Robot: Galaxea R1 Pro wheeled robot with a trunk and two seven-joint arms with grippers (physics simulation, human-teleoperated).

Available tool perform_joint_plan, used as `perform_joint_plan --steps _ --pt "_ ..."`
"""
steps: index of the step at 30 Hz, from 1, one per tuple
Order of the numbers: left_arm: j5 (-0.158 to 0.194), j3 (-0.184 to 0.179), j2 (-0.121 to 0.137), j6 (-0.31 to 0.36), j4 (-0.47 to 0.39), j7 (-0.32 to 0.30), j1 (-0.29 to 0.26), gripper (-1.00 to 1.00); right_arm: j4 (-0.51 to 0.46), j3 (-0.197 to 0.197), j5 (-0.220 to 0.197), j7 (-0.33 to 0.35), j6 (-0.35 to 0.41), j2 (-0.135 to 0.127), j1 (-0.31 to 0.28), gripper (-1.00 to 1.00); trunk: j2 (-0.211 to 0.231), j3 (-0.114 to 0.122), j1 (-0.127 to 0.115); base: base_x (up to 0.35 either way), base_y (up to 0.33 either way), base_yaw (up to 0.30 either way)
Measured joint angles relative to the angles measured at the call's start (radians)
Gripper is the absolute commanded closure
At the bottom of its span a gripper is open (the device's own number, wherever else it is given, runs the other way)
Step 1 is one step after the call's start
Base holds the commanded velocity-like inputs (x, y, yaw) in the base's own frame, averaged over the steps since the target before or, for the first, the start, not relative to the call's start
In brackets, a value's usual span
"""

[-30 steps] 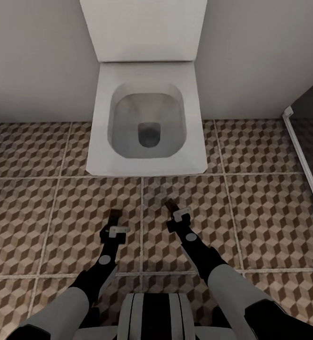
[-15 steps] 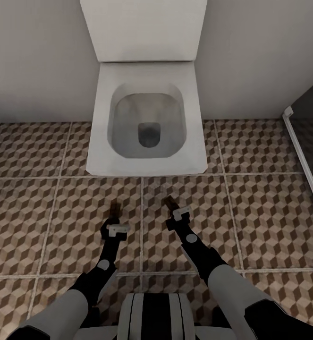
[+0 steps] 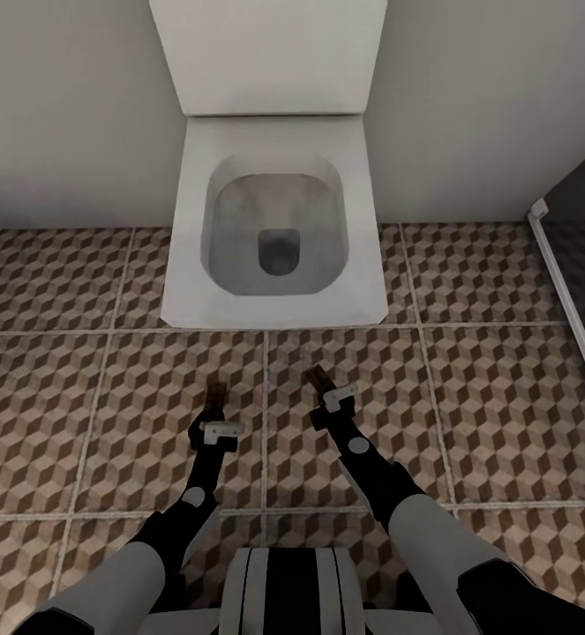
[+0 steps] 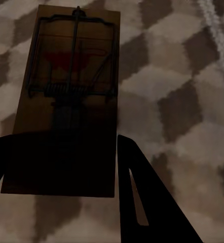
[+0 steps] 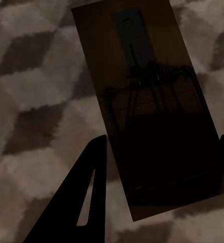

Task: Take the four mousetraps from the cabinet in the bathroom and place them on the bathroom floor. Make sure all four end up on the same floor surface, and ensure that at least two of them are either under or directly next to the same bathroom sink.

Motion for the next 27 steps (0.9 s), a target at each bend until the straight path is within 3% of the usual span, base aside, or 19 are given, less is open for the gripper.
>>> perform_joint_plan --steps 27 --pt "0.0 0.0 -0.001 0.0 0.009 0.0 0.0 1.0 0.011 -0.002 -0.001 -0.003 0.016 0.0 0.0 1.0 0.0 0.0 0.0 0.0 0.0 0.0"
